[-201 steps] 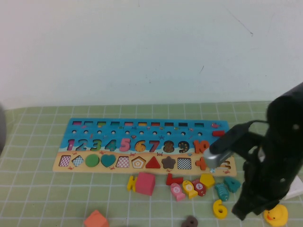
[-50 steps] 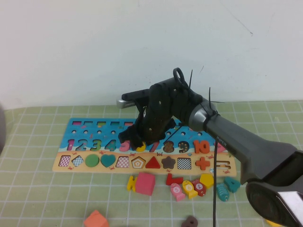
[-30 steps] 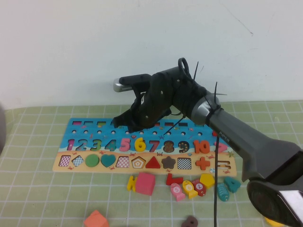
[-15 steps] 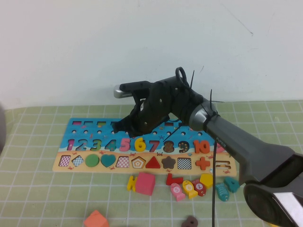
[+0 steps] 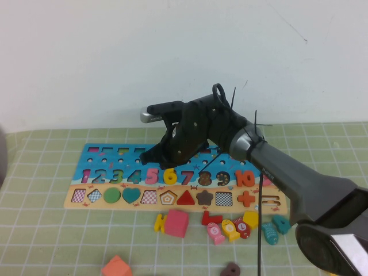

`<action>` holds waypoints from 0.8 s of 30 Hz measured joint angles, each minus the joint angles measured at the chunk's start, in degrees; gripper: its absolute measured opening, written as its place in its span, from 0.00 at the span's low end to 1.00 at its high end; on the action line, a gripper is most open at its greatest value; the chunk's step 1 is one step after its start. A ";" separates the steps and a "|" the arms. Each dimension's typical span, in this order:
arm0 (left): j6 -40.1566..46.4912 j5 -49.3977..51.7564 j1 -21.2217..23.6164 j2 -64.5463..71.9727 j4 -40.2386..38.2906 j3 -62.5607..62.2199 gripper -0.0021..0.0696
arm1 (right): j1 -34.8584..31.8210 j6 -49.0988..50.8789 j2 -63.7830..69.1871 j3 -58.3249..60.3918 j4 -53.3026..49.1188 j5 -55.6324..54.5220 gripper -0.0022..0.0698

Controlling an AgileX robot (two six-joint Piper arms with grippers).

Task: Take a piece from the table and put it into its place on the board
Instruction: Place the "number 6" into the hole of the number 6

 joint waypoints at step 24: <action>0.00 0.00 0.00 0.00 0.00 0.00 0.03 | -0.22 -2.92 -5.66 -0.23 -6.02 7.83 0.03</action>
